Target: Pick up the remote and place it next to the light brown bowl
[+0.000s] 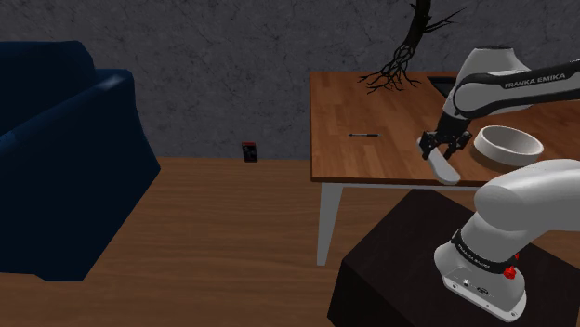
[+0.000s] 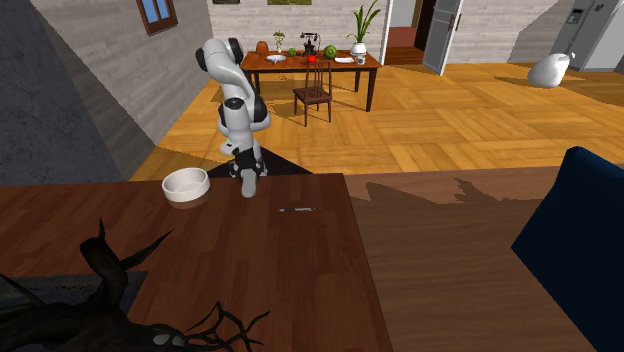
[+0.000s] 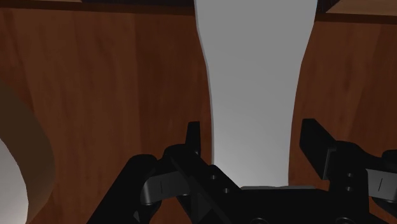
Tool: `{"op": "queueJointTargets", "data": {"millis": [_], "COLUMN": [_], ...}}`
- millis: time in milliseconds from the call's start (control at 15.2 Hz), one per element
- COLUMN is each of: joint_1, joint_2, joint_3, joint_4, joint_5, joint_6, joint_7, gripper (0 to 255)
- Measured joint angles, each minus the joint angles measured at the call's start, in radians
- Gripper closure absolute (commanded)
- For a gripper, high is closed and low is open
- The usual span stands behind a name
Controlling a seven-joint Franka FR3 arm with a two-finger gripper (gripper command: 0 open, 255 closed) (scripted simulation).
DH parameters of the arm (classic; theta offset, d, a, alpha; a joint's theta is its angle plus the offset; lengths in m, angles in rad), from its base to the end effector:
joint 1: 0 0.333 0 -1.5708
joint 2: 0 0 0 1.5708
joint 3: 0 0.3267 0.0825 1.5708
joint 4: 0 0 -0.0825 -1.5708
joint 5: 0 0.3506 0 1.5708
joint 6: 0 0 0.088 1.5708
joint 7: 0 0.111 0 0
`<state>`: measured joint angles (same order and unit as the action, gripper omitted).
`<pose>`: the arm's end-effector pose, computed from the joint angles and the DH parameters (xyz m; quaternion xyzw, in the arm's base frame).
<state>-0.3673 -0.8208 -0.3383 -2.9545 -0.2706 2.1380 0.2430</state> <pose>0.1912 -0.1607 0.3778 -0.9400 0.3409 0.0015 0.0096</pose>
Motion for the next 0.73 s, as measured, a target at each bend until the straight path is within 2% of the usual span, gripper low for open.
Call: {"op": "queueJointTargets", "data": {"millis": [132,462,528,726], "joint_1": [-0.002,-0.003,-0.003,-0.003], "joint_2": [0.014,0.016,0.016,0.016], "joint_3": [-0.005,-0.006,-0.007,-0.007], "joint_4": [-0.015,-0.019,-0.019,-0.019], "joint_5": [-0.006,-0.008,-0.008,-0.008], "joint_6": [0.028,0.035,0.036,0.036], "joint_7": [0.001,0.001,0.001,0.001], "gripper": [255,255,0,0]}}
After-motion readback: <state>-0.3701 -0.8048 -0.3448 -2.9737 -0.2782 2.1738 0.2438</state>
